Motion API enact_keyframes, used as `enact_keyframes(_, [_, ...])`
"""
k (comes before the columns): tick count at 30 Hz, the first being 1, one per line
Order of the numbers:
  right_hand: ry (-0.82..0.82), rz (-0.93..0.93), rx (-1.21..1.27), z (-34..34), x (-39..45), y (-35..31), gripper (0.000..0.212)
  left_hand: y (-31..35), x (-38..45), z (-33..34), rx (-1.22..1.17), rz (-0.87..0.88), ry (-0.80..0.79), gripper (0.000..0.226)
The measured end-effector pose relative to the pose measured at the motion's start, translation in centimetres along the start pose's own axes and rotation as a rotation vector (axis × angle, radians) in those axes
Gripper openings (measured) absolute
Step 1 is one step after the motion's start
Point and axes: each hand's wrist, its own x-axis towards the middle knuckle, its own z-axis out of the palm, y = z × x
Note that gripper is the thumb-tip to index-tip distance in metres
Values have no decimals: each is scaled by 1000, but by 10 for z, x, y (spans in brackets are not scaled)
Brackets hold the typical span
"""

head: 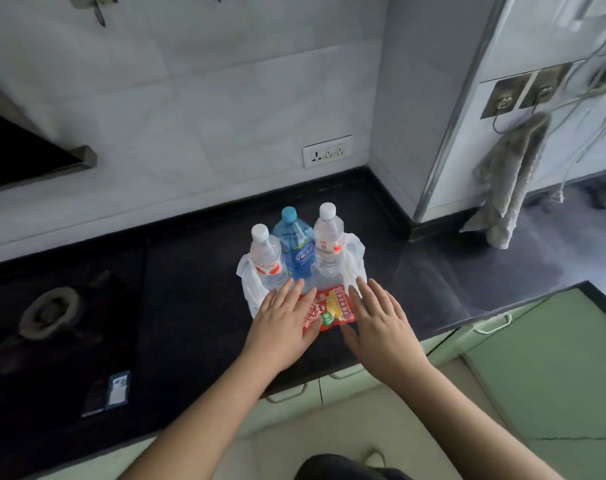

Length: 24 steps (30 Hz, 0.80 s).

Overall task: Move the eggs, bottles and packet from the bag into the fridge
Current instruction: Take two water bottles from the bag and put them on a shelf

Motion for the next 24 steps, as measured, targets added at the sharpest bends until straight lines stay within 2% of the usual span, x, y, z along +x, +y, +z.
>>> enact_keyframes(7, [-2, -144, 111, 39, 29, 3, 61, -4, 6, 30, -15, -105, -4, 71])
enact_keyframes(12, [-41, -221, 86, 58, 54, -1, 62, -19, 10, 42, -61, -95, 40, 65])
enact_keyframes(19, [-82, -212, 68, 75, 78, -18, 62, -40, 31, 52, -144, 92, 128, 35])
enact_keyframes(24, [-101, -183, 60, 84, 98, -6, 52, -63, 48, 67, -145, 194, 110, 34])
